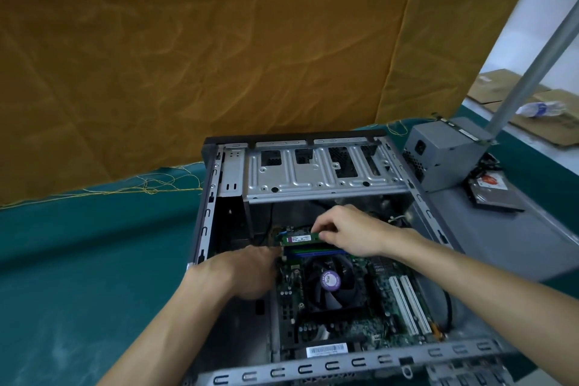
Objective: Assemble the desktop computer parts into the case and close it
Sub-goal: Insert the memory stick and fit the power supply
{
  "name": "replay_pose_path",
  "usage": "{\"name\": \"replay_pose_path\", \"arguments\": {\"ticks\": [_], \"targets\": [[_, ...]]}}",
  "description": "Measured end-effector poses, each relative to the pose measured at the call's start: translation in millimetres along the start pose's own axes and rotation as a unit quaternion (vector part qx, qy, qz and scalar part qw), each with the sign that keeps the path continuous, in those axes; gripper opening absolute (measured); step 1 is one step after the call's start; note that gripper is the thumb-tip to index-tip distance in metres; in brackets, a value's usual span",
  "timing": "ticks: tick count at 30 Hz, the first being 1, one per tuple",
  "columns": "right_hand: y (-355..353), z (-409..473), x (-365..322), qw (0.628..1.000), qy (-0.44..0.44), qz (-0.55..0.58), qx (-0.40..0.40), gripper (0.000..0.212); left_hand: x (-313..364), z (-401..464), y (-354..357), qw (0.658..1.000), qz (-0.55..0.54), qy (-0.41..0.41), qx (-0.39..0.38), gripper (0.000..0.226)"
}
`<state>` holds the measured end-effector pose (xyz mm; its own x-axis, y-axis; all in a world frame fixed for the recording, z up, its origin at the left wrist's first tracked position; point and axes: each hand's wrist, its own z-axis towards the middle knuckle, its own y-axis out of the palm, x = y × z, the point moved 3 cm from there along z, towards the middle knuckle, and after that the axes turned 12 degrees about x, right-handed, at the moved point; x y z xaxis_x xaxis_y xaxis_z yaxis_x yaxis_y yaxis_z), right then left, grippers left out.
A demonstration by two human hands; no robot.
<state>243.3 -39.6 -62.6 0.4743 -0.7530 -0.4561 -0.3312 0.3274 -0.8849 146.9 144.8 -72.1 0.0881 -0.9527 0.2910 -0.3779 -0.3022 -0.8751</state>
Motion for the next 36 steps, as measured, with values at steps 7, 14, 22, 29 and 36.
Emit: {"name": "replay_pose_path", "arguments": {"ticks": [7,14,22,29,36], "targets": [[-1,-6,-6,0.999,-0.024,-0.029,0.008,0.028,0,0,3,0.999,0.028,-0.007,-0.032,0.048],[2,-9,-8,0.996,-0.063,-0.062,0.033,0.031,2,-2,0,0.999,0.037,-0.004,-0.038,0.046],[0,-10,-7,0.993,-0.084,-0.069,0.040,0.031,1,-1,-1,0.999,0.032,-0.006,-0.039,0.048],[1,-11,-9,0.995,-0.078,-0.062,0.029,0.031,1,0,0,0.999,0.034,0.001,-0.039,0.047],[-1,-12,-10,0.996,-0.071,-0.062,0.004,0.033,0,1,-1,0.999,0.019,-0.003,-0.028,0.045]]}}
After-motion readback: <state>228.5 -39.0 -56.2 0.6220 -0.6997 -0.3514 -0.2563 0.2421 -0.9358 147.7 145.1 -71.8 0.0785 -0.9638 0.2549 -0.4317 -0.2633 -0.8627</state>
